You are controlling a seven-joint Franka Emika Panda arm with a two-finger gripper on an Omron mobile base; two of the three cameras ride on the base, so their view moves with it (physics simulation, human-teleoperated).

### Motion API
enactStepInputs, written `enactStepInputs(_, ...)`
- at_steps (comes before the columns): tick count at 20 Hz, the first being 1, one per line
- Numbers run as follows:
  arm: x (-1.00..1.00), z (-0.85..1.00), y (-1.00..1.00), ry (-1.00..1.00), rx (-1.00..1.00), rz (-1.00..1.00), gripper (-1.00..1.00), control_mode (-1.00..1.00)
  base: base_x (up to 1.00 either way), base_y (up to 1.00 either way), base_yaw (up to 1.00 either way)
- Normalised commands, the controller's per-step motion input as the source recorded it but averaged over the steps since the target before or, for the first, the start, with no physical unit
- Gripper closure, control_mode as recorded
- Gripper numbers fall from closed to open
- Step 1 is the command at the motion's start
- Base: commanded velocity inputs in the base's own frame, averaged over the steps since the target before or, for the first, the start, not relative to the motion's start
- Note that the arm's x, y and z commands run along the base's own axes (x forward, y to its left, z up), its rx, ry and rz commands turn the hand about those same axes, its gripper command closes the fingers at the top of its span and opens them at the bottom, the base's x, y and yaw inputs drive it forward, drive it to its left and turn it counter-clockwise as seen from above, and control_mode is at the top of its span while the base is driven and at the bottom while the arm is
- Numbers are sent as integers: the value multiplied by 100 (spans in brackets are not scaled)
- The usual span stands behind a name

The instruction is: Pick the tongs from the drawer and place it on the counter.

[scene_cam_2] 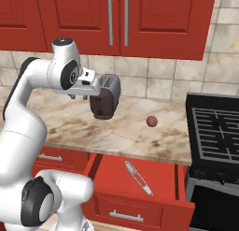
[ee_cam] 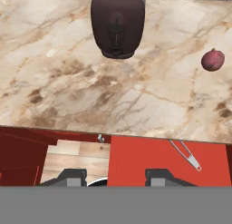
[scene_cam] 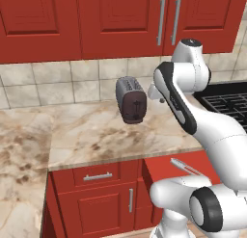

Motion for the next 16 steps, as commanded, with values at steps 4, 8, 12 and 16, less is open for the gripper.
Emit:
enactStepInputs(4, 0, 0, 0, 0, 0, 0, -100, 100, 0, 0, 0)
enactStepInputs(8, 0, 0, 0, 0, 0, 0, -100, 100, -2, -2, 0)
enactStepInputs(12, 0, 0, 0, 0, 0, 0, -100, 100, -23, -5, -6)
enactStepInputs(16, 0, 0, 0, 0, 0, 0, -100, 100, -36, 18, -25)
